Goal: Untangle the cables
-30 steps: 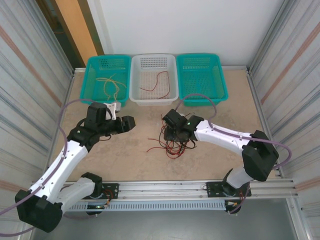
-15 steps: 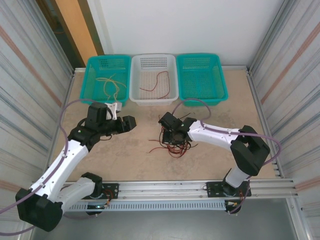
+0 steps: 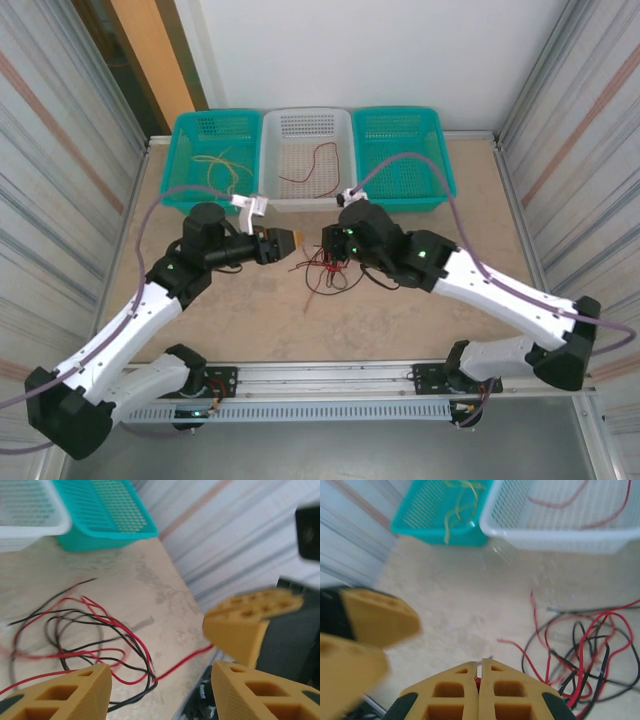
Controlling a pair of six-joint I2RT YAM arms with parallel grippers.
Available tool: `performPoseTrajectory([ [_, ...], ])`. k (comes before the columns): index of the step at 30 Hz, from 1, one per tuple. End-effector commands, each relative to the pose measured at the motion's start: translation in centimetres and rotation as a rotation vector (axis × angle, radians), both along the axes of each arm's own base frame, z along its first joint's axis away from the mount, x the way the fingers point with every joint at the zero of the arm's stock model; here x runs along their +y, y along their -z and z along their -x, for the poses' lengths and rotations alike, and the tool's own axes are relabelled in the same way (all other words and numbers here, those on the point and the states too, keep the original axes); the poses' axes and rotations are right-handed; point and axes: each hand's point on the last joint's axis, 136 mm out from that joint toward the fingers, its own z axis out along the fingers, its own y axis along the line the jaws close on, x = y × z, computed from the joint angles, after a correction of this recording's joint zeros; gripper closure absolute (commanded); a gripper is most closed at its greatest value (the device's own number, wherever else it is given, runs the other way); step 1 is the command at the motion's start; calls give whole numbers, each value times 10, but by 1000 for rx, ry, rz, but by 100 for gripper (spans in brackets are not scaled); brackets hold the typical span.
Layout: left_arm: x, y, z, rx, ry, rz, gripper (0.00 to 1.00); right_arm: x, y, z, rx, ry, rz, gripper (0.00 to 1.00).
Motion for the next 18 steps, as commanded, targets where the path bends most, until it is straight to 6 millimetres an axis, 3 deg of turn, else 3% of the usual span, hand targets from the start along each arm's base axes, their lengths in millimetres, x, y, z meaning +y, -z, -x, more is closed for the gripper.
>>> performPoseTrajectory([
  [1,-24,-23,7,-109,90,39,45,-8,-52,-8,-136,-3,-87,100],
  [4,-38,-20,9,-107,121,29,46,-11,-73,-9,-158,-23,-165,100],
  [10,-53,-15,6,-100,142,13,50,-13,-93,-13,-180,-42,-263,100],
  [18,-53,-42,3,-170,130,16,47,-1,-91,-16,-158,-76,-276,100],
])
